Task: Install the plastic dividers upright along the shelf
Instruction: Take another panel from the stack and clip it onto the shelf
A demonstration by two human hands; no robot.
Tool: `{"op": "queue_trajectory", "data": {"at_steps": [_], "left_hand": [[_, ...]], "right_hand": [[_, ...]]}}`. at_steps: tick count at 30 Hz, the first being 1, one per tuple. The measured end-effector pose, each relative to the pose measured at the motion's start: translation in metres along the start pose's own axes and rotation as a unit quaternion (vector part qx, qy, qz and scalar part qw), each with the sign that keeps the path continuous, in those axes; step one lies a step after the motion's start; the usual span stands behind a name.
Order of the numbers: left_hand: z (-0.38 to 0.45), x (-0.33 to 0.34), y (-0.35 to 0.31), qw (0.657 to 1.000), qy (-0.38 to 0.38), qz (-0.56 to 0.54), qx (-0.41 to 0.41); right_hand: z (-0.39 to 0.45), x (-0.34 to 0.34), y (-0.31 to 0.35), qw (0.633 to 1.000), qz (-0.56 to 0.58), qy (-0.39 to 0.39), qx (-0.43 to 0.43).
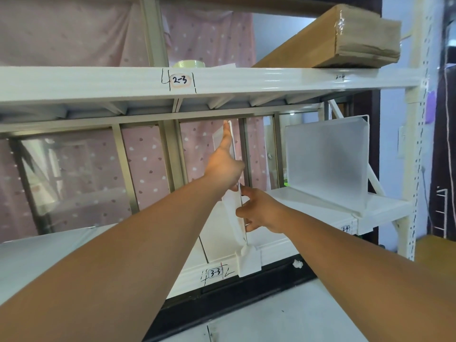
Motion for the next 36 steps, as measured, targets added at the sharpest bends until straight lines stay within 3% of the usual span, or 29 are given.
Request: {"op": "queue_trajectory", "data": {"at_steps": [36], "left_hand": [[-0.005, 0.017, 0.023, 0.994, 0.008, 0.089, 0.066]], "right_hand": [[0.000, 0.014, -0.032, 0.997, -0.056, -0.024, -0.037]]}}
Point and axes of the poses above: each hand's wrist, its own z-axis towards the middle knuckle, its own x-axis out of the palm, y = z × x, the point moved 1 cm from there along z, towards the middle knuckle, and after that the axes turned 1 degree about -z, right-handed, at the moved point
